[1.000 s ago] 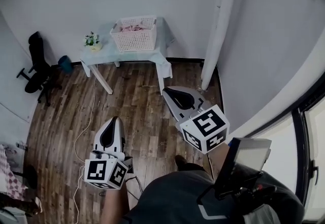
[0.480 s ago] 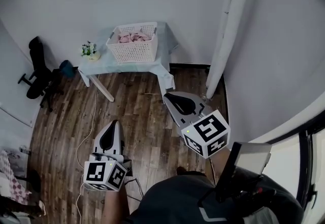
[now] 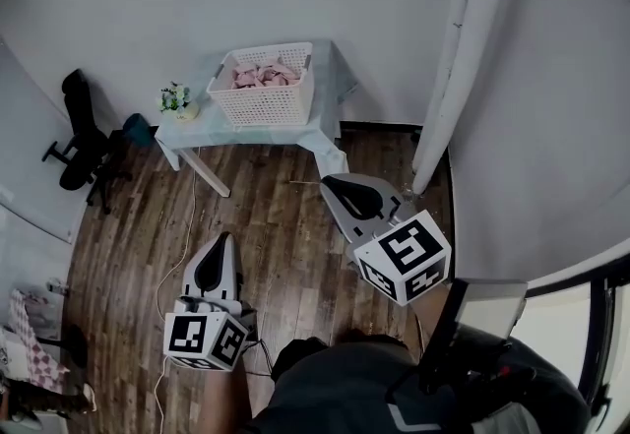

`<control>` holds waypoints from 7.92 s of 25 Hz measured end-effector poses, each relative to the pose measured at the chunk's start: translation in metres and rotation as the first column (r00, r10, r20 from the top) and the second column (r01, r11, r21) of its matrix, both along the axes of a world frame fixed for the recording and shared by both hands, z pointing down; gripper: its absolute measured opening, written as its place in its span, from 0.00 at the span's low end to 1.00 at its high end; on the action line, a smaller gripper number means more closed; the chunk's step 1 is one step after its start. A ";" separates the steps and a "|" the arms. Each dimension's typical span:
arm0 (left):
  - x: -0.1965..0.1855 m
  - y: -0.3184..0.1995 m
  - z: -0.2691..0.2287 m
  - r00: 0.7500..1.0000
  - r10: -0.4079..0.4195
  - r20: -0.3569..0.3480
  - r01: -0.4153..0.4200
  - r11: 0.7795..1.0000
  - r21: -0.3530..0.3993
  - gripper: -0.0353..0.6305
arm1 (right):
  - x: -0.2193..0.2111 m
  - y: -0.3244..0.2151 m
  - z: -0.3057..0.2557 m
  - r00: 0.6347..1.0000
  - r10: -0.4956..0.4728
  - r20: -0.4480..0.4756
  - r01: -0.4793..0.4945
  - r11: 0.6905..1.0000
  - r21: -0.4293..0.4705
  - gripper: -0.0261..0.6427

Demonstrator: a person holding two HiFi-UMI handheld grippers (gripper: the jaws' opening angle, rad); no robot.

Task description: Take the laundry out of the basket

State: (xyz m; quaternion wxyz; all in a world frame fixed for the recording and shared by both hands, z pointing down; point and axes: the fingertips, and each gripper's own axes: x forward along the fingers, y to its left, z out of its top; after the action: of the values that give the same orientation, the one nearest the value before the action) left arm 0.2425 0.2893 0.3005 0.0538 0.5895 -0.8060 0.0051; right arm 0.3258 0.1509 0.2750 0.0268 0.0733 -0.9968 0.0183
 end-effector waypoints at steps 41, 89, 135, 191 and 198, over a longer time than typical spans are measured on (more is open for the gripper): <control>-0.277 -0.107 0.015 0.979 0.193 -0.061 -0.189 0.980 0.068 0.07 | -0.265 -0.071 0.004 0.988 0.107 -0.114 -0.094 0.989 0.115 0.06; -0.508 -0.369 0.012 0.998 0.060 0.032 -0.058 0.997 -0.054 0.07 | -0.519 -0.364 0.169 0.834 -0.182 -0.521 0.124 0.982 -0.145 0.77; -0.630 -0.384 0.065 0.995 0.041 -0.088 -0.050 0.994 -0.101 0.07 | -0.604 -0.353 0.384 0.479 -0.344 -0.807 -0.113 0.888 -0.446 0.90; -0.616 -0.429 -0.026 0.937 0.349 -0.029 -0.343 0.931 0.123 0.07 | -0.538 -0.352 0.046 0.967 -0.108 0.232 0.245 0.648 -0.721 0.35; -0.616 -0.388 0.023 0.963 0.243 -0.119 -0.239 0.970 0.046 0.07 | -0.540 -0.341 0.045 0.957 -0.128 0.260 0.283 0.606 -0.743 0.35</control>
State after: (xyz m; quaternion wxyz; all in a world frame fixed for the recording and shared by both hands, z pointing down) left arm -0.3736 -0.0991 0.3233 0.0934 0.6830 -0.7235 -0.0377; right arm -0.2141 -0.1901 0.3196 -0.0327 -0.0628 -0.8917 0.4470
